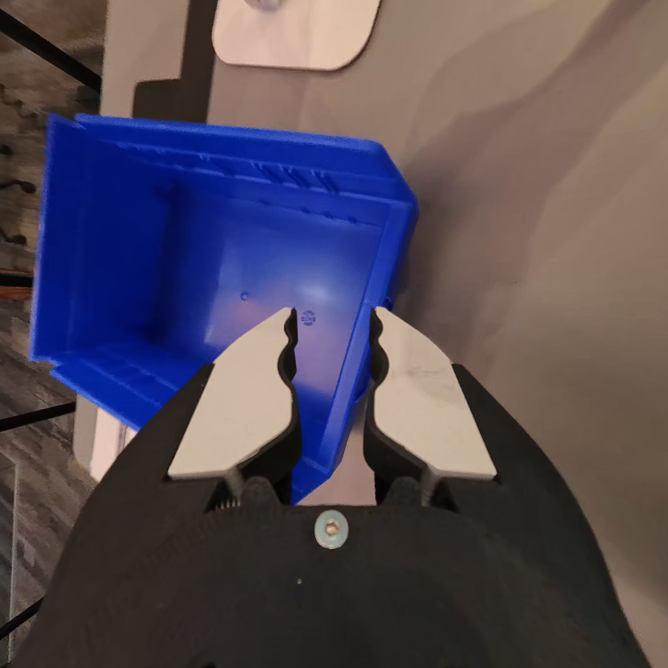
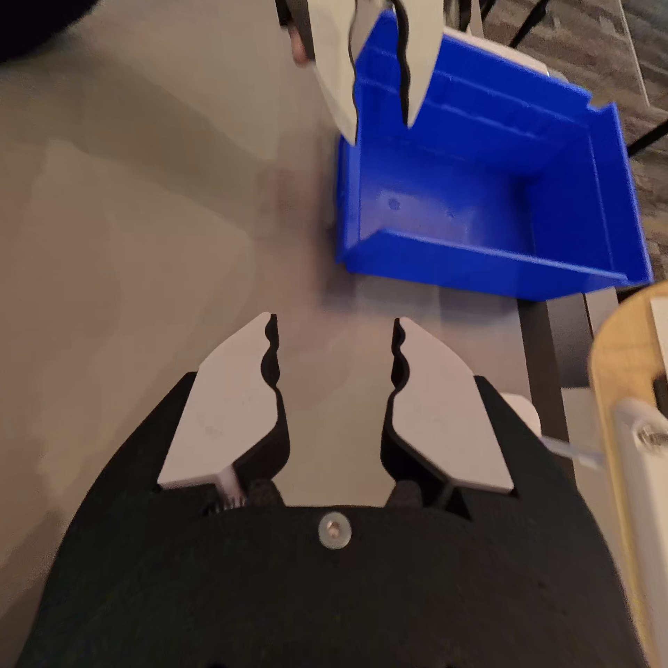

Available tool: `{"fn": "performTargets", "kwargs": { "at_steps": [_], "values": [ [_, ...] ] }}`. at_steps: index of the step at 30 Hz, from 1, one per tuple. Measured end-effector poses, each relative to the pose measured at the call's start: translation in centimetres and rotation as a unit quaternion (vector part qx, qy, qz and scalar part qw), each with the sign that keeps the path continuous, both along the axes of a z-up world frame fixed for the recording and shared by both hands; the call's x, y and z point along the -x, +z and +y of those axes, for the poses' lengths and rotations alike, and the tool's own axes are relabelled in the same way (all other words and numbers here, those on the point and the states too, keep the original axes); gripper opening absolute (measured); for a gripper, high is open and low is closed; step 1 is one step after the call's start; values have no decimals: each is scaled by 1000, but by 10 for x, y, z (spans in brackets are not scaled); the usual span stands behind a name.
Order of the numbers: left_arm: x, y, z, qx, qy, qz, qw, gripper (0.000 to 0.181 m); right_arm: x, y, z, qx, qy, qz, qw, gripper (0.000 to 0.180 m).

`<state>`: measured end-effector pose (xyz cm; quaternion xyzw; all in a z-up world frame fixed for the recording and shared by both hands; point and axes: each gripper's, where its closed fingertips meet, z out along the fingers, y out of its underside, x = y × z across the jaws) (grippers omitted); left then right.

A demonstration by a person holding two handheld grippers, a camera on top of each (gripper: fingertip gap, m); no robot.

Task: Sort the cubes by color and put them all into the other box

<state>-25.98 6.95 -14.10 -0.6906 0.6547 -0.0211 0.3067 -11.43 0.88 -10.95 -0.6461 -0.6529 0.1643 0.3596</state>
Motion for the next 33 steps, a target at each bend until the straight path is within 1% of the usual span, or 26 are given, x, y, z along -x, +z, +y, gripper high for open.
{"fn": "performTargets", "kwargs": {
  "at_steps": [1,4,6,8,10,11,12,13,15,17,21,22,24,27,29,30,32,33],
  "values": [
    [0,-7,-1,10,-3,1,1000,38,11,0,-2,1,9,7,1000,60],
    [2,-24,-2,19,1,0,1000,39,47,-2,-10,2,34,27,999,53],
    [10,-30,0,6,9,-8,1000,35,73,-5,-8,-3,37,46,998,49],
    [16,-33,2,4,20,-26,999,37,96,-14,-2,8,33,58,998,52],
    [20,-36,3,7,34,-36,999,39,113,-31,5,17,27,41,999,56],
    [23,-38,4,5,38,-33,999,39,119,-39,11,7,18,27,999,58],
    [27,-40,6,-2,44,-26,999,40,123,-45,17,-6,11,14,1000,58],
    [30,-43,7,-6,49,-20,999,42,127,-50,19,-13,9,1,1000,52],
    [32,-49,6,6,49,-17,999,41,132,-60,24,-26,-4,-25,999,53],
    [33,-58,8,11,50,-7,999,40,137,-65,28,-58,-7,-47,997,55],
    [39,-74,13,23,67,20,997,38,148,-70,33,-91,-22,-63,994,60],
    [41,-77,15,25,73,22,997,38,149,-72,35,-95,-28,-69,993,62],
    [41,-80,19,27,85,15,996,45,152,-77,38,-85,-34,-72,993,62],
    [41,-80,20,27,88,12,996,44,154,-87,47,-61,-49,-77,994,60],
    [40,-80,20,27,90,8,996,41,153,-97,52,-41,-58,-85,994,51],
    [39,-80,19,30,90,8,995,40,153,-99,55,-44,-62,-86,993,49],
    [35,-83,14,49,85,4,995,38,149,-98,59,-56,-65,-86,993,39],
    [34,-83,13,47,87,5,995,37,148,-97,60,-61,-62,-89,992,36]
  ]
}}
